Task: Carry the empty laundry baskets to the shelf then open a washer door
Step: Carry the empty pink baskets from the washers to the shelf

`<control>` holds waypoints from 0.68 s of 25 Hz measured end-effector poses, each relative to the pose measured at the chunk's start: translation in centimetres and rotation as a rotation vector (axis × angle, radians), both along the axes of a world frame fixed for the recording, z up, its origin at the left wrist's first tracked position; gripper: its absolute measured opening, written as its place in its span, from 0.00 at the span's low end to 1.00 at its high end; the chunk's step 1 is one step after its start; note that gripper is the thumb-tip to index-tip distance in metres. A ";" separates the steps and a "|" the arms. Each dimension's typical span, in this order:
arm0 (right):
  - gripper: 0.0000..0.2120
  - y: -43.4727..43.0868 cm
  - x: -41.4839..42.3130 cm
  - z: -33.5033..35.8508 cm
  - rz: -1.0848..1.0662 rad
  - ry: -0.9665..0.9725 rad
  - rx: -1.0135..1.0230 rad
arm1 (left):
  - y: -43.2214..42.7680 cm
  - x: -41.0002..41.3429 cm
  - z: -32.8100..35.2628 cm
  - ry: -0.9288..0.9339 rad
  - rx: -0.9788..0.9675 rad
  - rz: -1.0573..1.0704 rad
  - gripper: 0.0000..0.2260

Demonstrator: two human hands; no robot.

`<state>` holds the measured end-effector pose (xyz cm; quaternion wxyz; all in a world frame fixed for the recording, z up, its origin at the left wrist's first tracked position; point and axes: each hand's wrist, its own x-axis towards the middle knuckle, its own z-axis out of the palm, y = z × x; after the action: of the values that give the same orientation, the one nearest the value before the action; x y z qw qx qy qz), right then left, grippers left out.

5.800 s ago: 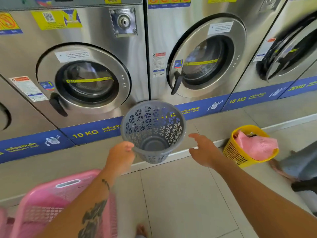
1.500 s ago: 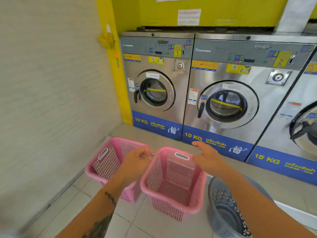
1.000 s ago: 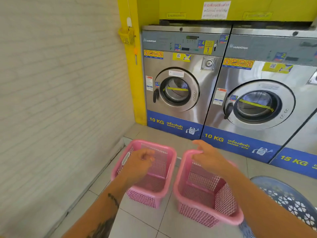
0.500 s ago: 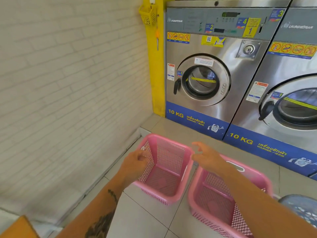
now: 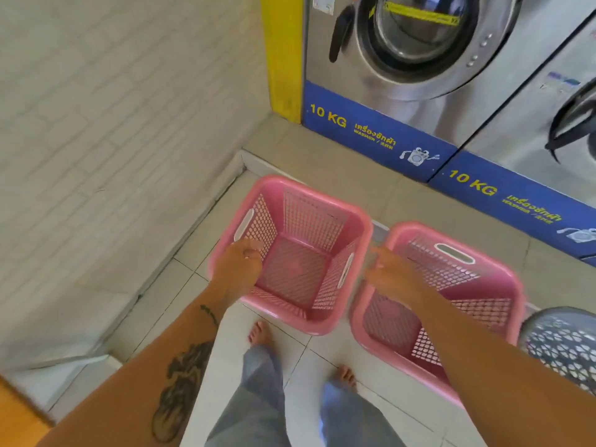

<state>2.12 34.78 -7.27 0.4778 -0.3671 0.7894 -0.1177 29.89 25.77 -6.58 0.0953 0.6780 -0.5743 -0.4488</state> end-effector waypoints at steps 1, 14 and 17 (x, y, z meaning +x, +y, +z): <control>0.27 -0.7 0.4 -1.1 -0.037 0.016 0.032 | -1.6 0.1 -1.9 -0.023 0.006 -0.006 0.18; 0.33 -6.7 4.1 -21.7 -0.395 0.363 -0.015 | -16.2 5.3 -25.4 -0.267 -0.262 -0.365 0.30; 0.34 -6.4 4.5 -23.0 -0.376 0.483 -0.044 | -16.0 6.2 -26.4 -0.173 -0.351 -0.353 0.26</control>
<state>6.65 28.38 -30.22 0.2381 -0.2420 0.9315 -0.1304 36.13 9.77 -33.00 0.0821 0.5765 -0.7585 -0.2924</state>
